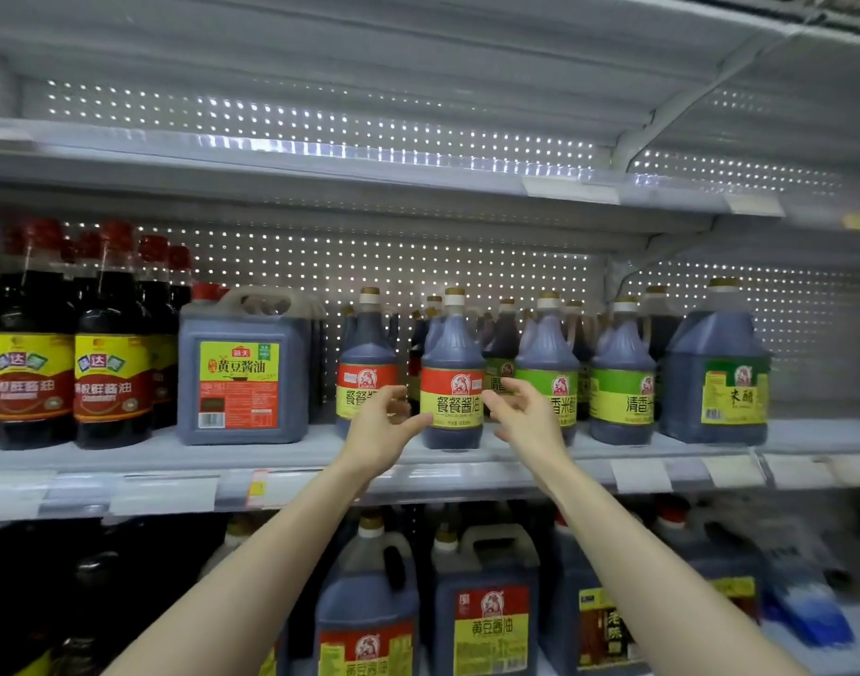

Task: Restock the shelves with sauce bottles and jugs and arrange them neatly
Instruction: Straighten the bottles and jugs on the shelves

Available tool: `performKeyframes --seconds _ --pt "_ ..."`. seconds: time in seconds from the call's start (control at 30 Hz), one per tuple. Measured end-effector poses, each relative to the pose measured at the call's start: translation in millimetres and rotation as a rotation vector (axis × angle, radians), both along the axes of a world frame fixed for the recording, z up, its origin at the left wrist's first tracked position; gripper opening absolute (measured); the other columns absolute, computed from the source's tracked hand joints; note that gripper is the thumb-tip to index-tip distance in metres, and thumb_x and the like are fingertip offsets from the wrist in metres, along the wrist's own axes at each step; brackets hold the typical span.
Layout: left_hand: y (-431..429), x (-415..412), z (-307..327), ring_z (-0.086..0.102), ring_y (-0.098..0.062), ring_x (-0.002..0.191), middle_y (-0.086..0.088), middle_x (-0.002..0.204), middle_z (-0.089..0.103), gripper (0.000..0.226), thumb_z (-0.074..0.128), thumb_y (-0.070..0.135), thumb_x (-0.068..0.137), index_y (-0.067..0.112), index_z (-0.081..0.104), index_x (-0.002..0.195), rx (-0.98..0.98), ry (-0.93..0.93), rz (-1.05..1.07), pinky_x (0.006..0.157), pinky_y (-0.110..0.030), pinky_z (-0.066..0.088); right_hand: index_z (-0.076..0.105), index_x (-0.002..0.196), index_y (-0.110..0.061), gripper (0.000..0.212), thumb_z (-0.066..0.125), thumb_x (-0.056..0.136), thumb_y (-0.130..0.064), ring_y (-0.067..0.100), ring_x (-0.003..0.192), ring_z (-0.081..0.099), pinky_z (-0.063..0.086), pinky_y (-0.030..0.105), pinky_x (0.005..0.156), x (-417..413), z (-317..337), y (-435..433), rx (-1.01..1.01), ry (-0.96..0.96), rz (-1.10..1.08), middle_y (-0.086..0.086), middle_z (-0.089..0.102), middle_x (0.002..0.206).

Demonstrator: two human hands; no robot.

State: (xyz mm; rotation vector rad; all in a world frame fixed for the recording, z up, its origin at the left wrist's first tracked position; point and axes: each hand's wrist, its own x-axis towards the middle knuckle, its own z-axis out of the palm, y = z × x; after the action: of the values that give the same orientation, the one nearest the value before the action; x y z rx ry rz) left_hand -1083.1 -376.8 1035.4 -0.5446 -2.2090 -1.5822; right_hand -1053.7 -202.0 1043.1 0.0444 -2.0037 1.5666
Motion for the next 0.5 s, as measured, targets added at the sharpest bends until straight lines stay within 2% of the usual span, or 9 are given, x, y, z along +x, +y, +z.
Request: performKeyframes --seconds 0.13,0.27,0.37,0.5 --pt "28.2 0.9 -3.8 0.057 -0.019 0.108 -0.010 0.125 0.058 0.061 0.072 0.016 0.084 0.004 0.044 0.137 0.054 -0.020 0.051 0.096 -0.031 0.047 0.044 0.141 -0.014 0.055 0.064 0.092 -0.029 0.020 0.111 0.057 0.047 0.046 0.102 -8.7 2.0 20.1 0.064 -0.038 0.099 0.008 0.059 0.124" --pt "51.5 2.6 -8.0 0.057 -0.016 0.104 -0.008 0.125 0.058 0.064 0.072 0.010 0.084 0.004 0.041 0.140 0.084 -0.024 0.088 0.091 -0.026 0.045 0.036 0.147 -0.017 0.064 0.063 0.092 -0.035 0.021 0.124 0.052 0.045 0.046 0.104 -24.0 4.5 35.9 0.094 -0.049 0.221 0.008 0.052 0.139" --pt "58.2 1.2 -3.0 0.055 -0.017 0.110 -0.010 0.132 0.055 0.071 0.072 0.010 0.084 0.006 0.035 0.144 0.078 -0.054 0.101 0.092 -0.026 0.043 0.034 0.148 -0.017 0.065 0.063 0.092 -0.034 0.020 0.126 0.051 0.045 0.045 0.105 -35.8 4.1 40.1 0.081 -0.051 0.285 0.008 0.049 0.143" --pt "63.5 -7.4 3.1 0.058 -0.012 0.102 -0.007 0.127 0.060 0.073 0.075 0.012 0.080 0.007 0.038 0.143 0.048 -0.058 0.111 0.090 -0.025 0.045 0.035 0.147 -0.012 0.058 0.059 0.095 -0.027 0.011 0.114 0.048 0.044 0.027 0.096 -46.6 4.5 45.3 0.092 -0.028 0.362 0.008 0.051 0.140"
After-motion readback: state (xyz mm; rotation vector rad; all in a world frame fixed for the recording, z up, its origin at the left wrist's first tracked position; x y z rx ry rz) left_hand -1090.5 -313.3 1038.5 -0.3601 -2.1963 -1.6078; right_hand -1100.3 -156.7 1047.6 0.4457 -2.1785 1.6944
